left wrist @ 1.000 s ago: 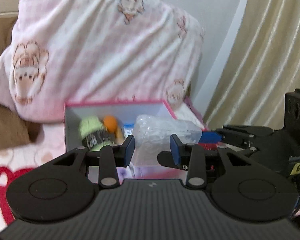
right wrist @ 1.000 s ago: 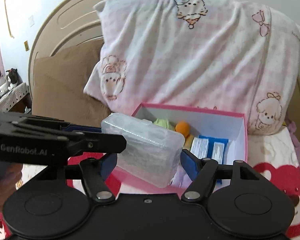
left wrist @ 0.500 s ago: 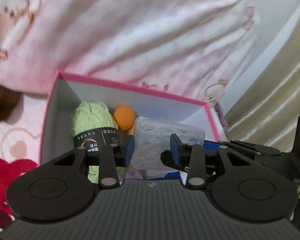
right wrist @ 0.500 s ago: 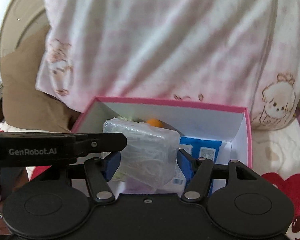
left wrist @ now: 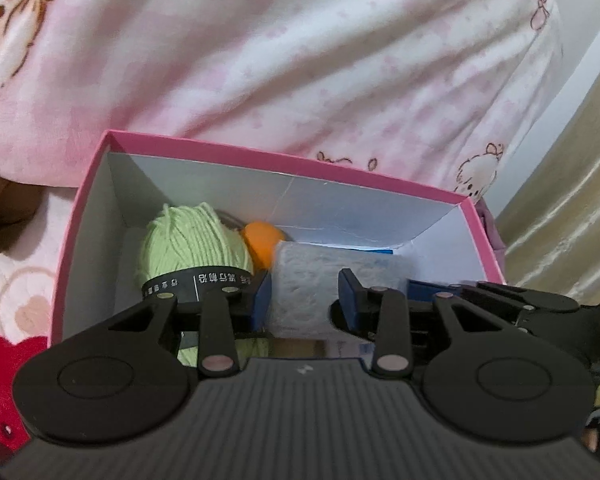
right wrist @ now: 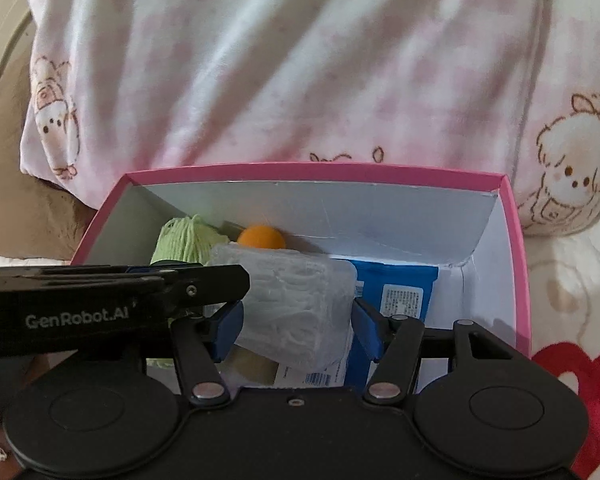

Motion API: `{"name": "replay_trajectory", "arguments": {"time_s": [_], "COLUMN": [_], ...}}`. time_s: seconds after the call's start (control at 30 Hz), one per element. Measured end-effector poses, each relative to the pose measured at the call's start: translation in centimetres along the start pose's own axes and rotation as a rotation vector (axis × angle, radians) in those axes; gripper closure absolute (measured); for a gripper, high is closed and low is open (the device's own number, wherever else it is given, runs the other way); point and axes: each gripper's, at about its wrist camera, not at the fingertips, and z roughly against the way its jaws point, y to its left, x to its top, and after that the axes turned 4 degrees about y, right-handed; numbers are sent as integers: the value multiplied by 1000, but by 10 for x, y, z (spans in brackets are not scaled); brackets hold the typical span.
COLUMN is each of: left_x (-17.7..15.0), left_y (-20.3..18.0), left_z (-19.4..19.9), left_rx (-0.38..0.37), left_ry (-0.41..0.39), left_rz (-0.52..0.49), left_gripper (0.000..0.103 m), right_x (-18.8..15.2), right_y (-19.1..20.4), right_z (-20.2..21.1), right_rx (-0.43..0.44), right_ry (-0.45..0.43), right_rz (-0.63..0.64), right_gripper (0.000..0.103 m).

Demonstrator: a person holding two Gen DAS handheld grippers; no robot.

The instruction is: Organize objects

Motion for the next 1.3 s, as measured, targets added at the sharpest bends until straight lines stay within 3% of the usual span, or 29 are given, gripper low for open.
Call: {"name": "replay_trajectory", "arguments": {"time_s": [0.13,0.33,0.53,0.7,0.93,1.07,1.3], "left_x": [-6,-20,-21,-25,-49,-67,-95], "left_y": [-8,-31,-54,-71,-86,-86,-71], "left_z": [13,50,93,138,190,208,225], "left_rx": [40,101,92,146,209,230,229], "left_ry": [-20,-7,33,22,30,50,67], "left_rz": [-51,-158,-170,-193,-238,-268,-236], "left_gripper": [63,59,58,50,47,44,41], "right_x": [-10,-30,-41,-43,-61,-78,-111], "right_y": [6,17,30,40,52,60,74], "right_z": [11,47,86,139,202,222,235], "right_rx": [-88,-80,-52,-50,-68,-68,-88], "right_ry": [-54,-86,-68,-70,-87,-86,-75], "right_rz": [44,67,70,70,72,74,91], "right_gripper": [33,30,29,23,21,21,20]}}
